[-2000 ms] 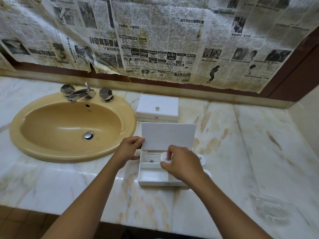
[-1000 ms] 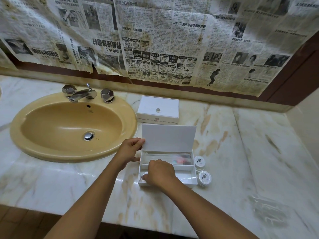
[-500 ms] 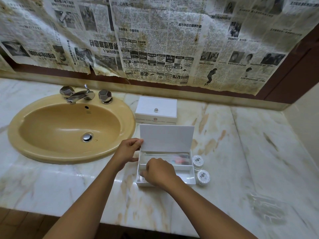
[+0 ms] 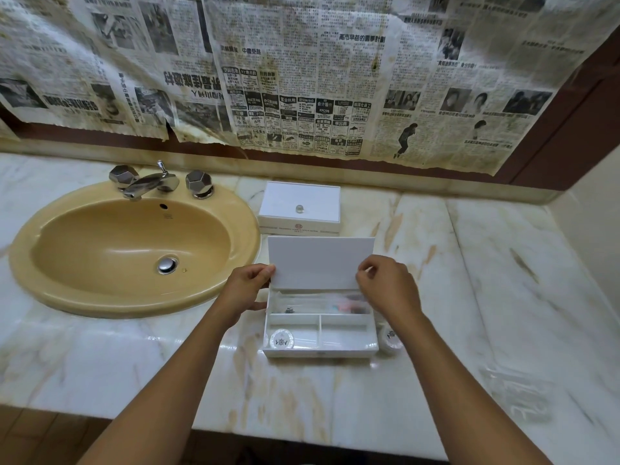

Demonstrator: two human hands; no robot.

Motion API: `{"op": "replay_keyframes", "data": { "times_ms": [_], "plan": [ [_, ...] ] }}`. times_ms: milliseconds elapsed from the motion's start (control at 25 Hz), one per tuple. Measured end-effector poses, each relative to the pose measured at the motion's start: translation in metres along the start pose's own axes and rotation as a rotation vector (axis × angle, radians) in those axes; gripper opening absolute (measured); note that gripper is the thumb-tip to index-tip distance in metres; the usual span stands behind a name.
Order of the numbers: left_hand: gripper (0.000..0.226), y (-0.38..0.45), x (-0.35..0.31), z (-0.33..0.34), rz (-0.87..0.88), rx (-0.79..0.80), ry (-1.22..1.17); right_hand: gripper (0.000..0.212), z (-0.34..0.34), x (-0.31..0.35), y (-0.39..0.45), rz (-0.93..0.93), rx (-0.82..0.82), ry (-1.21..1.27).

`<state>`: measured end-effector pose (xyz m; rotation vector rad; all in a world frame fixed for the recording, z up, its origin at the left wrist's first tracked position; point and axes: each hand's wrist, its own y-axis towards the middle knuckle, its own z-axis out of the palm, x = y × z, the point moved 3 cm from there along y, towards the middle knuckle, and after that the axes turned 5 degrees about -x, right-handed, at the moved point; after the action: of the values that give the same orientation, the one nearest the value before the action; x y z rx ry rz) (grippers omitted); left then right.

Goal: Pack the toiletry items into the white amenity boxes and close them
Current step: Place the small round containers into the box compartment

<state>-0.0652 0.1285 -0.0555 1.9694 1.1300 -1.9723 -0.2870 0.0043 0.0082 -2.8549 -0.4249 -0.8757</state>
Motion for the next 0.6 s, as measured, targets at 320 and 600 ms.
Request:
{"op": "replay_keyframes", "data": {
  "times_ms": [320,600],
  "plan": [
    [0.023,0.002,-0.001,0.000,-0.002,0.000,0.017,0.046,0.025,-0.065,0.007,0.045,0.197,-0.250],
    [0.023,0.002,0.000,-0.001,-0.004,-0.002,0.013,0.045,0.036,-0.073,0.003,0.051,0.232,-0.266]
  ]
}}
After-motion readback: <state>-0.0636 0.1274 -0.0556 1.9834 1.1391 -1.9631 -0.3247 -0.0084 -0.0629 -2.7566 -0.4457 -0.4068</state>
